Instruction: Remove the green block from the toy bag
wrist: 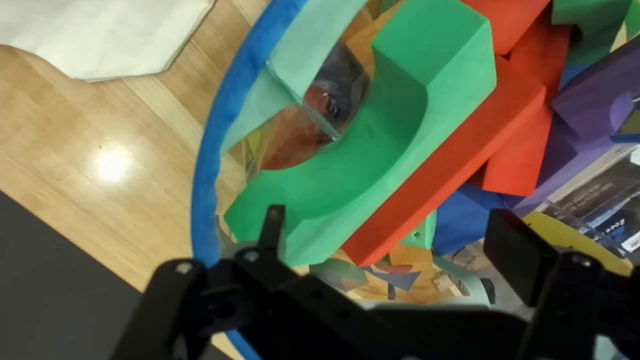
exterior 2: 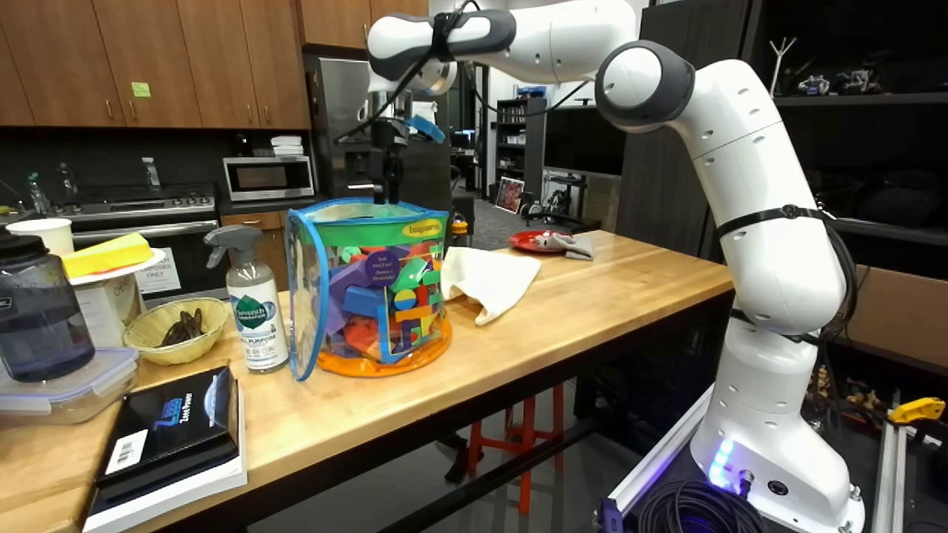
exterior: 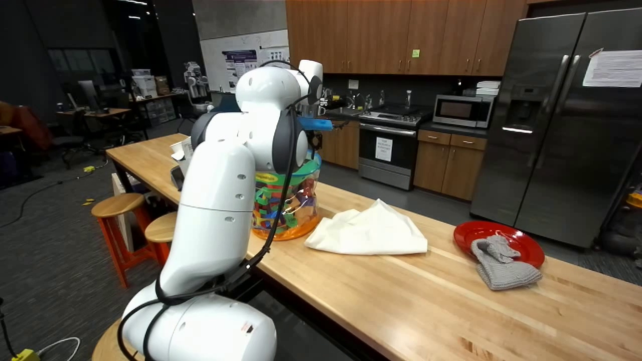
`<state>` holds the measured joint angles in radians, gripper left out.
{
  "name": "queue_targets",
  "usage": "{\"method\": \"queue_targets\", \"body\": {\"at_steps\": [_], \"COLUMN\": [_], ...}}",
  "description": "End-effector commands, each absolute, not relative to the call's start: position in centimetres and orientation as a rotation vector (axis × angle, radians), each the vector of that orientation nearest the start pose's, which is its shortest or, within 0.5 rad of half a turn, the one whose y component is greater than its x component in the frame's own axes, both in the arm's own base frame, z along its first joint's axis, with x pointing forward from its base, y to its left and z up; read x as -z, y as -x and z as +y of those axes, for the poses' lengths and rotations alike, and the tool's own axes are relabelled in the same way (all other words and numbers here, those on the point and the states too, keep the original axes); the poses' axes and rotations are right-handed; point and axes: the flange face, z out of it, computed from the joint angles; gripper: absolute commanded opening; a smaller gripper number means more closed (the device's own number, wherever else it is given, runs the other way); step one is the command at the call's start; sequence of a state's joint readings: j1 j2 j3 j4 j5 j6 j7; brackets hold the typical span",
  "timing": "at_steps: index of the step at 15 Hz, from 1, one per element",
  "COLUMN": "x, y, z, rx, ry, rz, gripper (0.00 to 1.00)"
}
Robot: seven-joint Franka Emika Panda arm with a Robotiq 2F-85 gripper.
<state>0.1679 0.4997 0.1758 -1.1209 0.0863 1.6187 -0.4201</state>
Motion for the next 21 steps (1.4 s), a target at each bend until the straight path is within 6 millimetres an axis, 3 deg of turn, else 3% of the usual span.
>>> {"method": "queue_targets", "body": {"at_steps": [1, 9, 21], "x": [-53.1, -52.2, -48.8], "y": [-67.1, -67.7, -67.8], "z": [20.2, 19.4, 21.7], "rx": [0.003, 0.014, 0.011], "ry": [2.794, 2.805, 2.772], "rz": [-1.109, -1.11, -1.13], "gripper": [1.0, 1.0, 1.0]}}
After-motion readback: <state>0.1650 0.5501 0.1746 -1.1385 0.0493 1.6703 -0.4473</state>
